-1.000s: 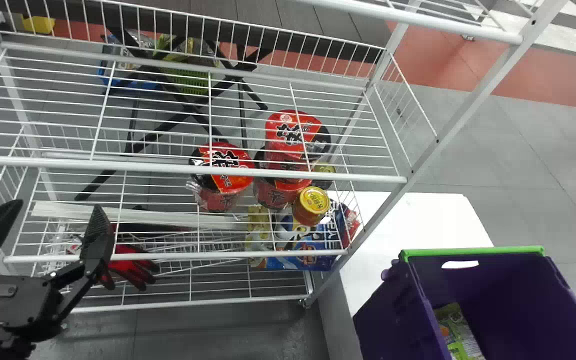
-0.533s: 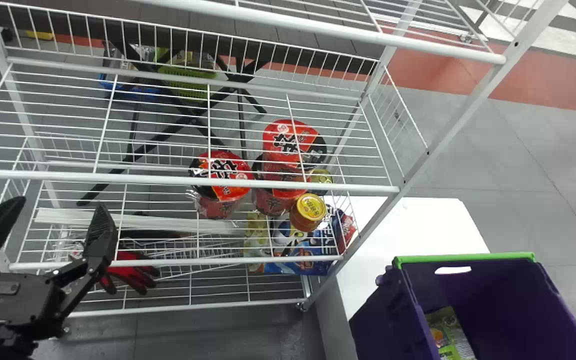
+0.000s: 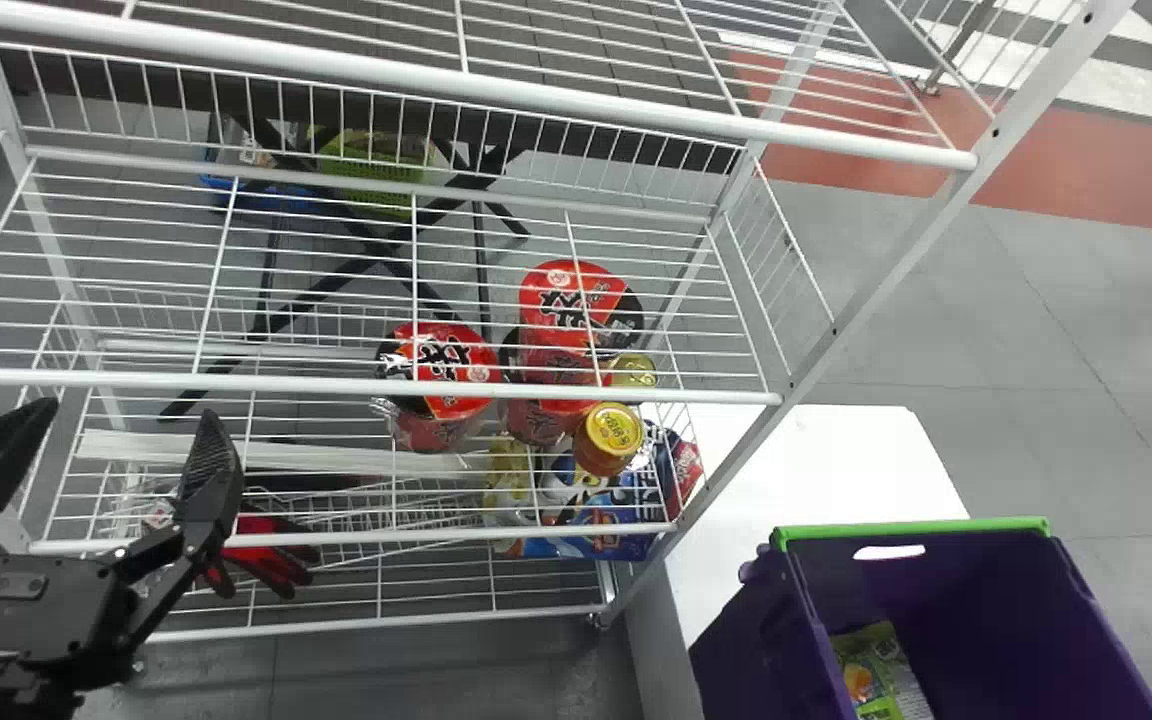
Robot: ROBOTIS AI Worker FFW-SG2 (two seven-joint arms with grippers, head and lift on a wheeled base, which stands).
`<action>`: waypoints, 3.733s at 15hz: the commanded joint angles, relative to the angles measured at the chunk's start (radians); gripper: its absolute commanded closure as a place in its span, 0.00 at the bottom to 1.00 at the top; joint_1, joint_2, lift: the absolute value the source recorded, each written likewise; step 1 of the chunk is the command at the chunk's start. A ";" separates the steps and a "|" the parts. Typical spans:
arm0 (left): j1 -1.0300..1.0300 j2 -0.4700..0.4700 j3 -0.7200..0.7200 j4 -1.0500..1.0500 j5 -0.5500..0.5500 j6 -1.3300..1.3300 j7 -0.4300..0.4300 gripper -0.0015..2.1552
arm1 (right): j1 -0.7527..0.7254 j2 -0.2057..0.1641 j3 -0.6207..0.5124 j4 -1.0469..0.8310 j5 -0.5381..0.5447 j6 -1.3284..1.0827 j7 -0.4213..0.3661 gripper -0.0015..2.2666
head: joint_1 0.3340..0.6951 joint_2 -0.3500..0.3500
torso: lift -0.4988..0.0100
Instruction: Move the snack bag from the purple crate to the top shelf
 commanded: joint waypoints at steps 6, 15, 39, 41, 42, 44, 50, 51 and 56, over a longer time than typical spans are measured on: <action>0.010 -0.003 0.000 -0.011 -0.013 -0.003 0.002 0.05 | 0.005 0.011 -0.020 -0.043 -0.007 0.001 0.000 0.73 | 1.00 0.00 | 0.35; 0.012 -0.008 -0.019 -0.017 -0.024 0.000 -0.001 0.05 | 0.005 0.013 -0.029 -0.051 -0.013 0.007 0.000 0.73 | 1.00 0.00 | 0.42; 0.018 -0.006 -0.022 -0.040 -0.027 0.031 0.002 0.05 | 0.000 0.002 -0.058 -0.086 -0.004 0.059 0.026 0.73 | 1.00 0.00 | 0.61; 0.020 -0.008 -0.020 -0.038 -0.027 0.028 0.004 0.05 | 0.000 0.002 -0.058 -0.094 -0.006 0.062 0.028 0.73 | 1.00 0.00 | 0.63; 0.020 -0.008 -0.020 -0.038 -0.027 0.028 0.004 0.05 | 0.000 0.002 -0.058 -0.099 -0.006 0.065 0.031 0.73 | 1.00 0.00 | 0.64; 0.020 -0.008 -0.020 -0.037 -0.028 0.028 0.004 0.05 | 0.000 0.003 -0.060 -0.105 -0.007 0.071 0.034 0.73 | 1.00 0.00 | 0.65; 0.020 -0.008 -0.020 -0.041 -0.033 0.024 0.004 0.05 | 0.006 0.032 -0.080 -0.171 -0.012 0.080 0.054 0.73 | 1.00 0.00 | 0.70; 0.020 -0.008 -0.020 -0.040 -0.033 0.028 0.004 0.05 | 0.006 0.032 -0.080 -0.169 -0.012 0.080 0.054 0.73 | 1.00 0.00 | 0.71; 0.018 -0.008 -0.020 -0.040 -0.034 0.043 0.004 0.05 | 0.006 0.031 -0.083 -0.198 -0.013 0.117 0.067 0.73 | 1.00 0.00 | 0.75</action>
